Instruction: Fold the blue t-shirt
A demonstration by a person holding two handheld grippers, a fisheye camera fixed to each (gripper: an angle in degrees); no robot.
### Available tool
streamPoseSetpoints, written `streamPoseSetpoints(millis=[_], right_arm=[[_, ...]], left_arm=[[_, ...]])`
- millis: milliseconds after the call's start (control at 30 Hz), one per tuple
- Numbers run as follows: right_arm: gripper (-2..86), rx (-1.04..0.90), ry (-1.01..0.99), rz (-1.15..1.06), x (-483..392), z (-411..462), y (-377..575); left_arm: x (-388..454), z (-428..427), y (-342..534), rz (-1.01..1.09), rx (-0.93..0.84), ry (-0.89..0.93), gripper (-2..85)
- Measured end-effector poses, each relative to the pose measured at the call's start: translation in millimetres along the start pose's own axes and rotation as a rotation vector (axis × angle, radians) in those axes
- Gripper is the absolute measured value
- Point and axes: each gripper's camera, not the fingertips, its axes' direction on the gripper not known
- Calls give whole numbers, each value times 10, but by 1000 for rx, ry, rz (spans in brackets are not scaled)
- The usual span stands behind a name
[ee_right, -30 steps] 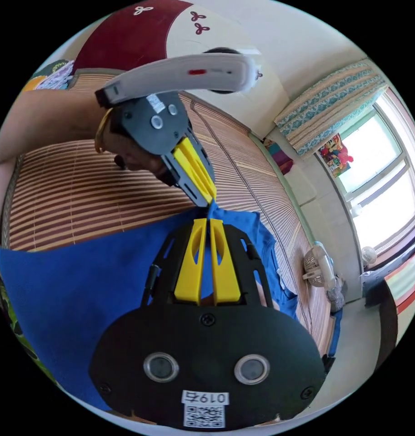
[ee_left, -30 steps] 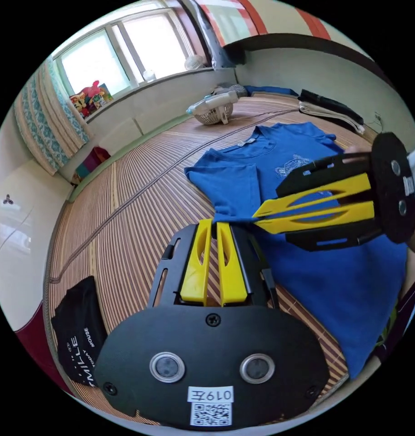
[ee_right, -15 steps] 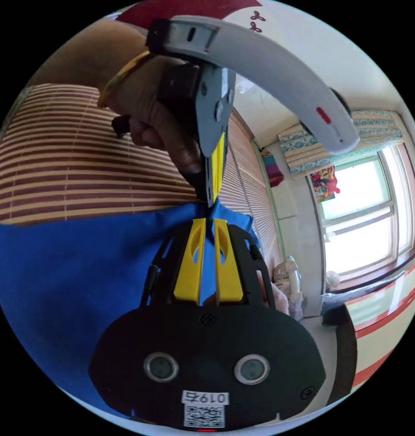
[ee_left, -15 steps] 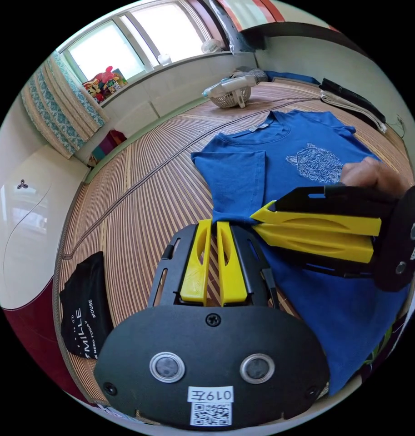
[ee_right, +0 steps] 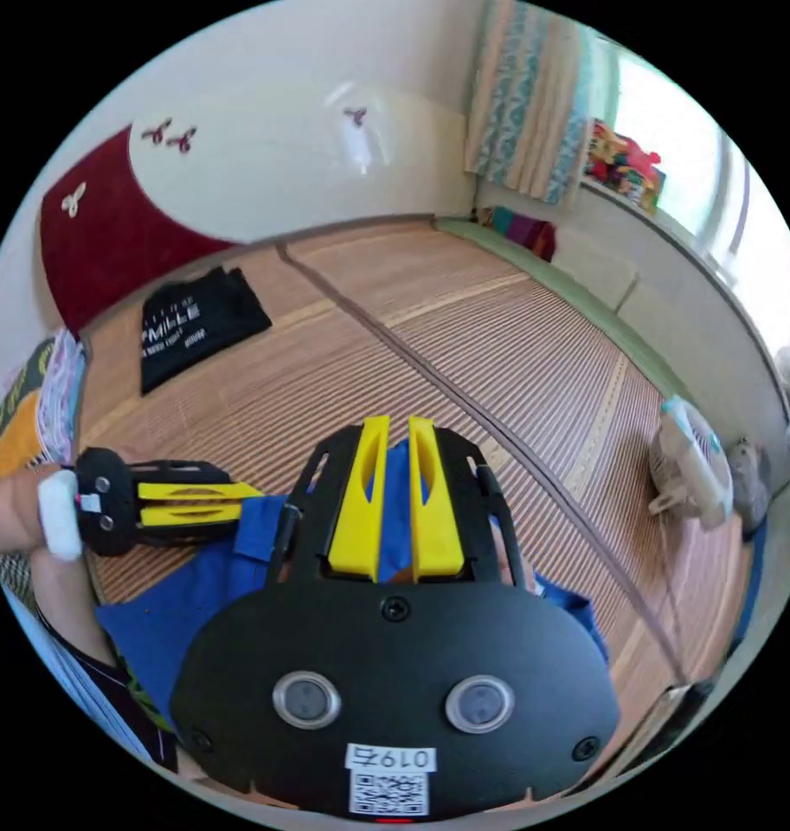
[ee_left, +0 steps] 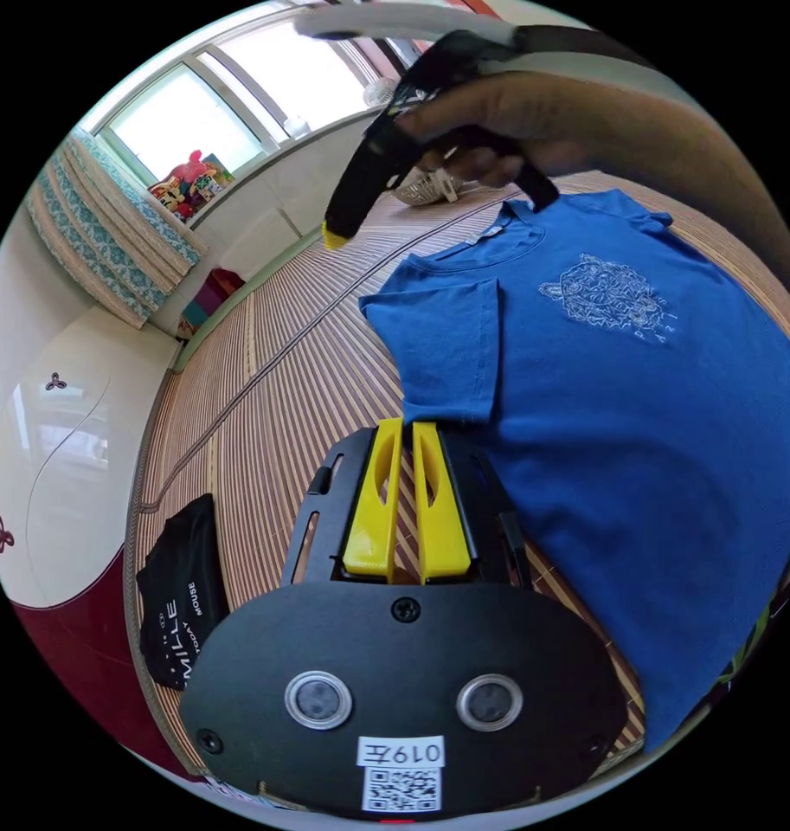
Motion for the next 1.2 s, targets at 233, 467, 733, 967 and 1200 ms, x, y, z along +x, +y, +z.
streamPoseSetpoints(millis=[233, 467, 733, 967, 1200], right_arm=[[67, -315, -119, -37, 829, 1303, -461], [92, -307, -152, -210, 1189, 1819, -504], [107, -347, -154, -264, 1534, 2526, -636], [16, -326, -280, -241, 1865, 2986, -543], [-4, -221, -193, -184, 1944, 3225, -321]], left_arm=[[54, -85, -43, 12, 0, -12, 9], [48, -169, -96, 4, -1, 17, 11], [154, -288, -164, 20, -1, -3, 13], [334, -454, -203, 32, 1, -70, 9], [486, -597, -247, 0, -50, -131, 9]])
